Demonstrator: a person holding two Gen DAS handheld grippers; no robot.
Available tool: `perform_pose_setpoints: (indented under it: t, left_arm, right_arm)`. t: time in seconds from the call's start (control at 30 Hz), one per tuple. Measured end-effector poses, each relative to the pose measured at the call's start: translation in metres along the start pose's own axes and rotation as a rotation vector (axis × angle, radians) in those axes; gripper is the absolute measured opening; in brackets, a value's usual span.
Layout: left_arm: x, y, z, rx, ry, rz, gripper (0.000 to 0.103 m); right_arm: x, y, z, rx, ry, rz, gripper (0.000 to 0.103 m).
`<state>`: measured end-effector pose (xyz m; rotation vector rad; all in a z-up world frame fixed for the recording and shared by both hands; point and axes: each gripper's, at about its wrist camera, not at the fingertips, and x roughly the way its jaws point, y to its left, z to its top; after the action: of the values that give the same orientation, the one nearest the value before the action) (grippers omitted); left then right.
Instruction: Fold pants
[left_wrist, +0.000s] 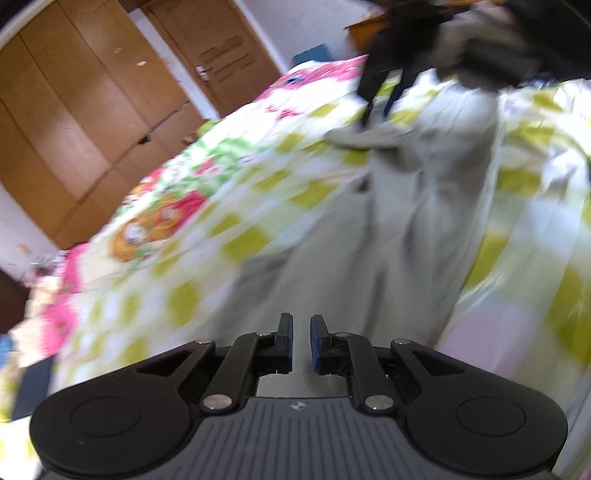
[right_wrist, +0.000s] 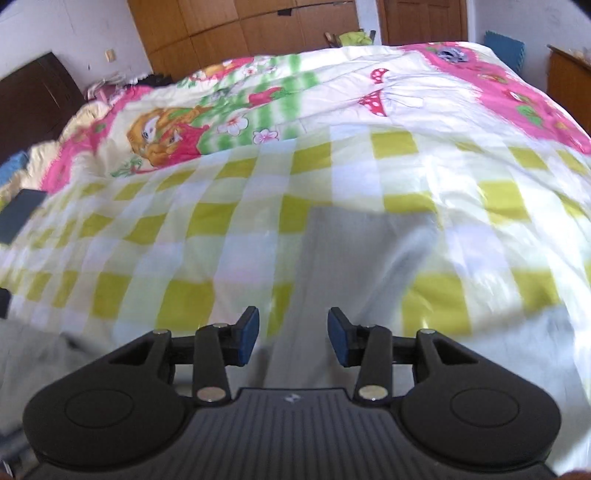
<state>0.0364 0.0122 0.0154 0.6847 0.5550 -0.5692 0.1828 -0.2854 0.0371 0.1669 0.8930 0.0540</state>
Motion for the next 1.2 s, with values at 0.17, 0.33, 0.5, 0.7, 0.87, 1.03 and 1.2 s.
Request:
perform_pose_setpoints:
  t: [0.17,0.33,0.5,0.7,0.87,1.03,1.2]
  left_arm:
    - [0.021,-0.018,0.005,-0.044,0.010,-0.111,0.028]
    - [0.023,-0.028,0.000,-0.012,0.010,-0.120,0.028]
    - [0.019,-0.024,0.011,-0.023,0.000,-0.077,0.028]
    - [0.001,-0.024,0.030,0.001,-0.039,-0.016,0.029]
    - [0.009,-0.048,0.036,0.027,-0.032,-0.057,0.029]
    - [0.022,-0.077,0.041,0.090,0.003,-0.115,0.029]
    - [0.025,-0.090,0.046,0.150,0.033,-0.115,0.029]
  right_arm:
    - [0.048,0.019,0.012,-0.132,0.113,-0.112,0.044]
    - [0.068,-0.003,0.026,-0.083,0.113,-0.168,0.003]
    - [0.002,-0.022,0.043,0.071,-0.048,0.007,0.003]
    - [-0.133,-0.066,0.020,0.226,-0.346,0.218,0.003]
    - [-0.155,-0.140,-0.074,0.464,-0.359,0.188,0.003]
    - [-0.110,-0.213,-0.174,0.773,-0.206,0.113,0.007]
    - [-0.127,-0.196,-0.167,0.557,-0.257,0.020,0.017]
